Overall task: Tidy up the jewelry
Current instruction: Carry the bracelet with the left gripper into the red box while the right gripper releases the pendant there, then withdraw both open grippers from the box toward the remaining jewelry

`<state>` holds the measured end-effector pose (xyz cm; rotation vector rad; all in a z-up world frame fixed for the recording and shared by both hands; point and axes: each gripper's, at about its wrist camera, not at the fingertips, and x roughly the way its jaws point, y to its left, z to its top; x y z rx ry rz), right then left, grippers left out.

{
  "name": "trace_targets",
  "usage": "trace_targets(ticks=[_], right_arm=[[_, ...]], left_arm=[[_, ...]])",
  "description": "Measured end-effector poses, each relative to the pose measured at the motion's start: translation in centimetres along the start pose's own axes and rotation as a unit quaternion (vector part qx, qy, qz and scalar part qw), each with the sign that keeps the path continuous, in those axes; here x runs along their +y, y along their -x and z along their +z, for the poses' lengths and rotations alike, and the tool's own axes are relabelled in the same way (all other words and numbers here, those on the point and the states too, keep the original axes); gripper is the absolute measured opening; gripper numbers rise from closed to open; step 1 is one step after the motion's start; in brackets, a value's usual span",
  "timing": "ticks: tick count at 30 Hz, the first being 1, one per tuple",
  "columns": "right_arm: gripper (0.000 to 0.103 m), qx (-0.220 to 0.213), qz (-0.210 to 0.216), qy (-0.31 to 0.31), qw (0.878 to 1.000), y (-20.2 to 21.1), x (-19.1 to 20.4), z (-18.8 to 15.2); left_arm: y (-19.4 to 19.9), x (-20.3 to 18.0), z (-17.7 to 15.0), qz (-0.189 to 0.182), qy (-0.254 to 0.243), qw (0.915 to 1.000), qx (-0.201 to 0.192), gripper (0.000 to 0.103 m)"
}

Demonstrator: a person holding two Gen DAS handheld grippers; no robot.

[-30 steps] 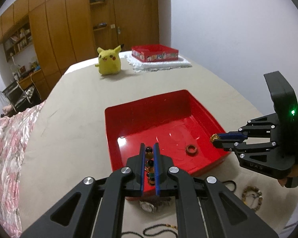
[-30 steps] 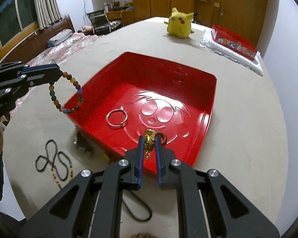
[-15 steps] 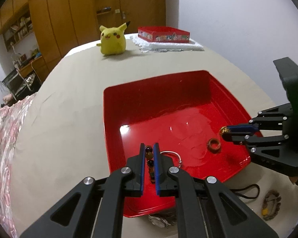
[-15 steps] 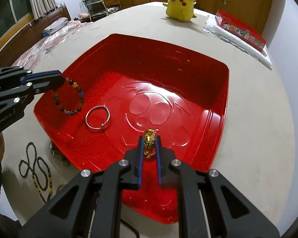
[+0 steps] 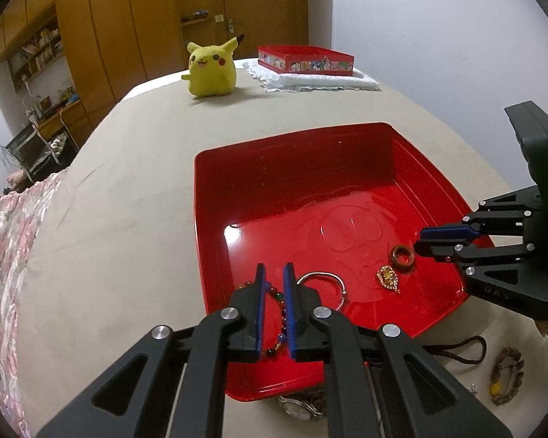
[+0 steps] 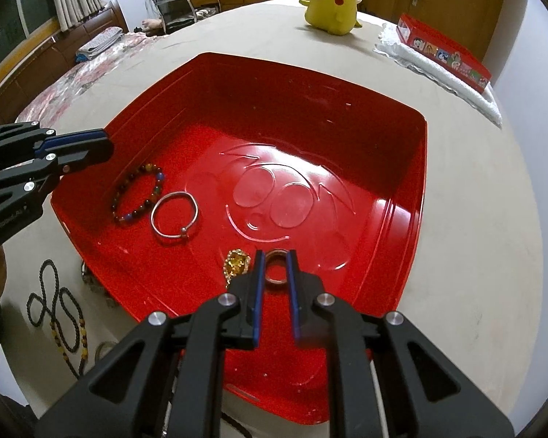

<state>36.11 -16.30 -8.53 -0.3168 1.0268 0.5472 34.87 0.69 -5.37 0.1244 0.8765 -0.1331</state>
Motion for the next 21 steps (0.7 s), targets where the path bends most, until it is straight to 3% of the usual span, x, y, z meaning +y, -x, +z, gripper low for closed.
trace_targets(ticks=[7, 10, 12, 15, 18, 20, 21], right_arm=[[0.012, -0.009, 0.0, -0.005, 1.0, 0.8, -0.2, -0.2], [0.013, -0.014, 0.0, -0.007, 1.0, 1.4, -0.1, -0.4], [0.019, -0.02, -0.004, -0.007, 1.0, 2.1, -0.1, -0.7], [0.028, -0.031, -0.01, -0.008, 0.999, 3.4, 0.3, -1.4], [0.041, -0.048, -0.014, -0.007, 0.999, 5.3, 0.9, -2.7], [0.059, -0.068, -0.022, -0.005, 0.997, 7.0, 1.7, -4.0], [0.063, -0.074, -0.024, -0.003, 0.997, 7.6, 2.1, -4.5]], left_arm=[[0.4, -0.2, -0.1, 0.001, -0.001, 1.0, -0.002, 0.012], [1.4, -0.4, -0.3, 0.002, -0.002, 0.9999, -0.01, 0.024], [2.5, -0.6, -0.6, 0.006, -0.004, 0.9997, -0.022, 0.041], [4.6, -0.7, -1.4, 0.017, -0.006, 0.9989, -0.042, 0.055], [6.8, -0.6, -2.6, 0.022, -0.007, 0.9982, -0.056, 0.063], [8.5, -0.6, -3.9, 0.026, -0.01, 0.9976, -0.064, 0.067], [9.3, -0.6, -4.6, 0.027, -0.01, 0.9973, -0.067, 0.073]])
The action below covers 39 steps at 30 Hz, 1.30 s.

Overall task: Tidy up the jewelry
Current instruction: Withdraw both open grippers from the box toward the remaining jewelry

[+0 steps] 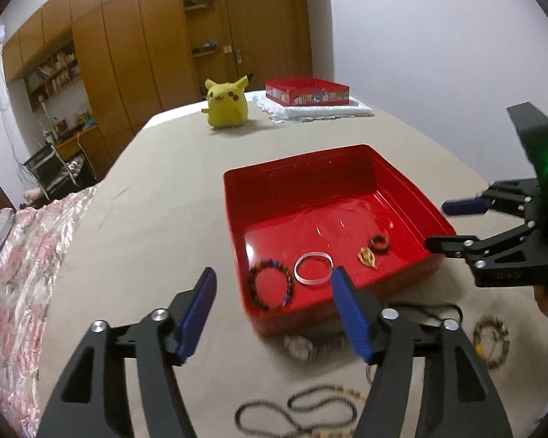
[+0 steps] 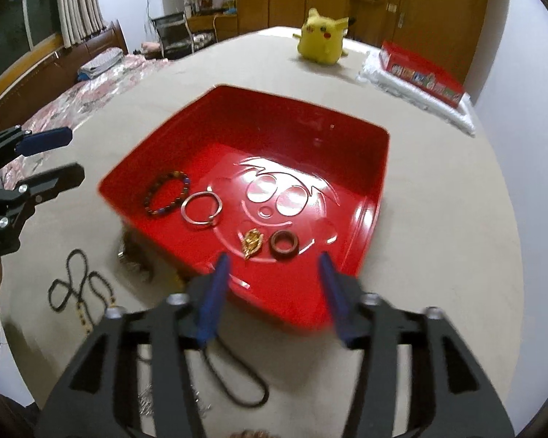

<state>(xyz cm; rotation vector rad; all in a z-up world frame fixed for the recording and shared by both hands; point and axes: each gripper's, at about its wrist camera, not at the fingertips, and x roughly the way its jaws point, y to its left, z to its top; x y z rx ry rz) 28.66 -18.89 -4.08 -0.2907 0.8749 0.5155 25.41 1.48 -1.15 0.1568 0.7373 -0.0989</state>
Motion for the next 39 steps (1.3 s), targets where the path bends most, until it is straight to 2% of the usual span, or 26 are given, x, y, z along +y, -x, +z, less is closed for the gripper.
trace_targets(ticks=[2, 6, 7, 11, 16, 22, 26, 39], right_arm=[[0.075, -0.019, 0.001, 0.004, 1.0, 2.0, 1.1, -1.6], [0.082, -0.042, 0.004, 0.013, 0.999, 4.5, 3.4, -4.8], [0.085, -0.047, 0.008, 0.012, 0.999, 5.0, 4.1, -5.9], [0.086, -0.044, 0.015, 0.016, 0.999, 5.2, 6.5, -9.7], [0.086, -0.012, 0.028, 0.007, 1.0, 3.3, 8.3, -13.4], [0.086, -0.004, 0.038, 0.021, 0.999, 2.4, 9.0, -13.6], [0.086, 0.004, 0.041, 0.036, 0.999, 1.3, 9.0, -13.3], [0.086, 0.036, 0.049, 0.049, 0.997, -2.1, 7.8, -12.2]], left_arm=[[1.6, 0.0, -1.4, -0.002, 0.001, 1.0, -0.006, 0.079], [3.5, -0.3, -4.3, -0.013, -0.006, 0.9999, -0.002, 0.095], [3.7, -0.4, -5.1, -0.015, -0.009, 0.9998, 0.001, 0.095], [3.4, -0.9, -8.6, -0.026, -0.007, 0.9993, 0.027, 0.095], [1.2, -1.3, -11.9, -0.046, 0.014, 0.9965, 0.068, 0.095], [-1.6, -2.3, -14.1, -0.049, 0.014, 0.9923, 0.113, 0.095], [-2.6, -2.5, -14.1, -0.046, 0.014, 0.9914, 0.122, 0.099], [-4.9, -1.8, -12.1, -0.034, 0.026, 0.9897, 0.136, 0.1]])
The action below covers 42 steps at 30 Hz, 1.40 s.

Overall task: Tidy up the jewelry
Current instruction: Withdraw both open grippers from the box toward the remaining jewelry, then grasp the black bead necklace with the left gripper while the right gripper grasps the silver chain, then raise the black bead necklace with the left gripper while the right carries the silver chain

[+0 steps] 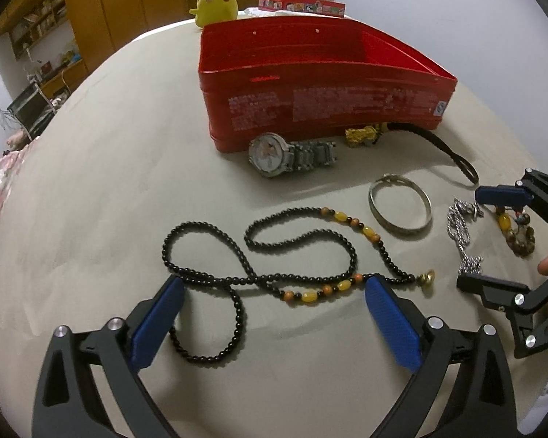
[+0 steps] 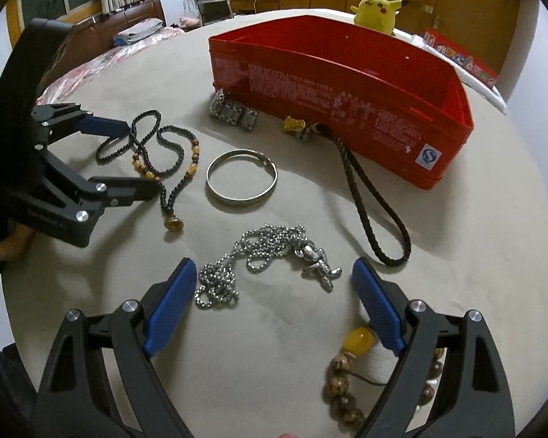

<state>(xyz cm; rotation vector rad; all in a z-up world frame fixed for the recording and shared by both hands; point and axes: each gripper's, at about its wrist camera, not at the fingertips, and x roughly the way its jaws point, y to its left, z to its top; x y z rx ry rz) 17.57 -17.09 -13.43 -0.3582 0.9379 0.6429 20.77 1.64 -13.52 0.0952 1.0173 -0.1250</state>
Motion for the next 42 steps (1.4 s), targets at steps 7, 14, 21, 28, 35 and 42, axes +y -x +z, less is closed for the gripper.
trace_targets(ticks=[7, 14, 21, 28, 35, 42], right_arm=[[0.075, 0.006, 0.015, 0.0, 1.0, -0.5, -0.3, 0.6], [0.024, 0.008, 0.034, -0.007, 0.999, 0.1, -0.5, 0.6], [0.011, 0.004, 0.037, -0.02, 0.999, 0.4, -0.3, 0.3], [0.011, -0.013, 0.046, -0.042, 0.998, 2.0, -0.7, 0.0], [0.011, -0.045, 0.053, -0.059, 0.996, 5.1, -1.3, 0.4], [0.011, -0.074, 0.051, -0.055, 0.994, 8.0, -0.9, 1.3]], left_arm=[[-0.4, 0.3, 0.3, -0.001, 0.01, 0.9999, -0.004, 0.099], [0.9, 0.2, -0.1, -0.005, 0.006, 0.9996, -0.025, 0.017], [2.1, 0.3, -0.8, -0.003, 0.01, 0.9986, -0.052, 0.003], [4.9, 0.5, -1.3, -0.006, 0.017, 0.9967, -0.08, 0.003], [9.3, 0.1, -1.4, -0.005, 0.012, 0.9931, -0.117, 0.003], [12.9, -0.3, -0.5, 0.0, 0.001, 0.989, -0.148, 0.003]])
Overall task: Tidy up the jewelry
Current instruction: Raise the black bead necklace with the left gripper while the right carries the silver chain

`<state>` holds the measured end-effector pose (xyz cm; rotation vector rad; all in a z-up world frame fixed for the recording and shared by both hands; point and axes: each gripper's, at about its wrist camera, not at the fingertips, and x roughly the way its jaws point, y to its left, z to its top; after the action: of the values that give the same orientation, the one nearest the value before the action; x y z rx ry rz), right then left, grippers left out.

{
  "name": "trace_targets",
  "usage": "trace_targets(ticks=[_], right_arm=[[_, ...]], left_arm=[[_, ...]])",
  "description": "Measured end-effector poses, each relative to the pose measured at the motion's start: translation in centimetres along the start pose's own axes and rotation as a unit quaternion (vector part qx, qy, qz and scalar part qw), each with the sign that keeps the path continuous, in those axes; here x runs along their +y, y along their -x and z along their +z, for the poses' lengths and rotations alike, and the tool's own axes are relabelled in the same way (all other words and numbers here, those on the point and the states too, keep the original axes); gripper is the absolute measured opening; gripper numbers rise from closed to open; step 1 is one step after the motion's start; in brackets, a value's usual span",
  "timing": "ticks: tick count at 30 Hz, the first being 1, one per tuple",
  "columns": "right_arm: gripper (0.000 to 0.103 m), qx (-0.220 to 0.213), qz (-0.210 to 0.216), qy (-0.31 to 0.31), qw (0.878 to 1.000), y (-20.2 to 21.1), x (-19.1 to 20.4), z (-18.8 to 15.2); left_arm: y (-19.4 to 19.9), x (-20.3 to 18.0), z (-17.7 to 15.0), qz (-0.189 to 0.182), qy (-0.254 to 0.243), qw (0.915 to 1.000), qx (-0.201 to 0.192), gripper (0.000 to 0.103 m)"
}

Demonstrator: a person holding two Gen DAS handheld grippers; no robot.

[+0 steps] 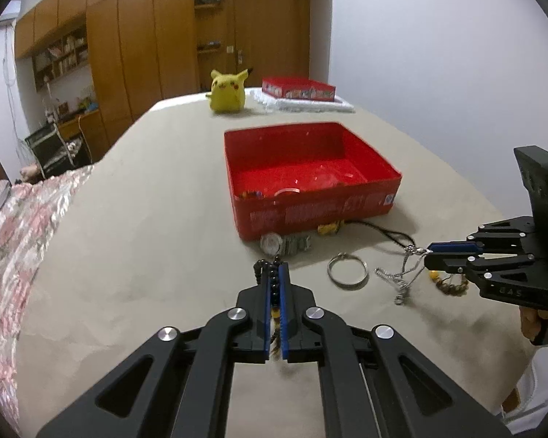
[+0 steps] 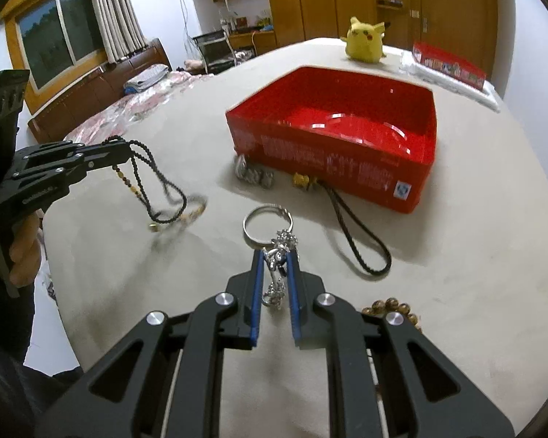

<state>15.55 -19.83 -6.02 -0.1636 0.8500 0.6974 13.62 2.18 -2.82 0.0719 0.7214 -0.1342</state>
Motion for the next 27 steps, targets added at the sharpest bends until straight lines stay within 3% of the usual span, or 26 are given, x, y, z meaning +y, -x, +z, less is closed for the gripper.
trace_targets(ticks=[11, 27], right_arm=[[0.011, -0.029, -0.009, 0.033, 0.999, 3.2, 1.8, 1.9], [0.01, -0.056, -0.021, 0.054, 0.997, 6.5, 2.2, 4.4]], left_arm=[[3.1, -1.0, 1.9, 0.012, -0.022, 0.9991, -0.034, 0.003], [5.0, -0.9, 3.3, 0.026, -0.032, 0.9977, -0.054, 0.003]])
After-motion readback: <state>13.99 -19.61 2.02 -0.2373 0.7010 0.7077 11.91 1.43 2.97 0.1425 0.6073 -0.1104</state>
